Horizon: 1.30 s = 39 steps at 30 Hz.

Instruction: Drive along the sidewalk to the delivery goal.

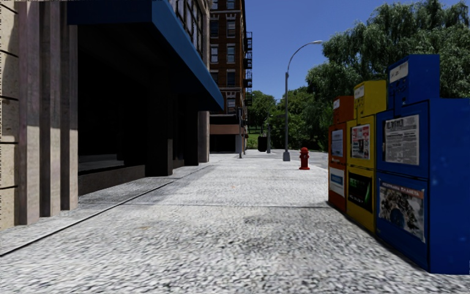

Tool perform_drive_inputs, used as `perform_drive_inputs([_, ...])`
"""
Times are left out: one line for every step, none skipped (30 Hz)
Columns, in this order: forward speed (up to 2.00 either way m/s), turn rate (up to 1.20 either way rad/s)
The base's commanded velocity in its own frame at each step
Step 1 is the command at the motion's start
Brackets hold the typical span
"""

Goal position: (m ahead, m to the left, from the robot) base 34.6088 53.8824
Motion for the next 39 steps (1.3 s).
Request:
perform_drive_inputs([2.0, 0.0])
perform_drive_inputs([2.0, 0.0])
perform_drive_inputs([2.0, 0.0])
perform_drive_inputs([2.0, 0.0])
perform_drive_inputs([2.0, 0.0])
perform_drive_inputs([2.0, 0.0])
perform_drive_inputs([2.0, 0.0])
perform_drive_inputs([2.0, 0.0])
perform_drive_inputs([2.0, 0.0])
perform_drive_inputs([2.0, 0.0])
perform_drive_inputs([2.0, 0.0])
perform_drive_inputs([2.0, 0.0])
perform_drive_inputs([2.0, 0.0])
perform_drive_inputs([2.0, 0.0])
perform_drive_inputs([2.0, 0.0])
perform_drive_inputs([2.0, 0.0])
perform_drive_inputs([2.0, 0.0])
perform_drive_inputs([2.0, 0.0])
perform_drive_inputs([2.0, 0.0])
perform_drive_inputs([2.0, 0.0])
perform_drive_inputs([2.0, 0.0])
perform_drive_inputs([2.0, 0.0])
perform_drive_inputs([2.0, 0.0])
perform_drive_inputs([2.0, 0.0])
perform_drive_inputs([2.0, 0.0])
perform_drive_inputs([2.0, 0.0])
perform_drive_inputs([2.0, 0.0])
perform_drive_inputs([2.0, 0.0])
perform_drive_inputs([2.0, 0.0])
perform_drive_inputs([2.0, 0.0])
perform_drive_inputs([2.0, 0.0])
perform_drive_inputs([2.0, 0.0])
perform_drive_inputs([2.0, 0.0])
perform_drive_inputs([2.0, 0.0])
perform_drive_inputs([2.0, 0.0])
perform_drive_inputs([2.0, 0.0])
perform_drive_inputs([2.0, 0.0])
perform_drive_inputs([2.0, 0.0])
perform_drive_inputs([2.0, 0.0])
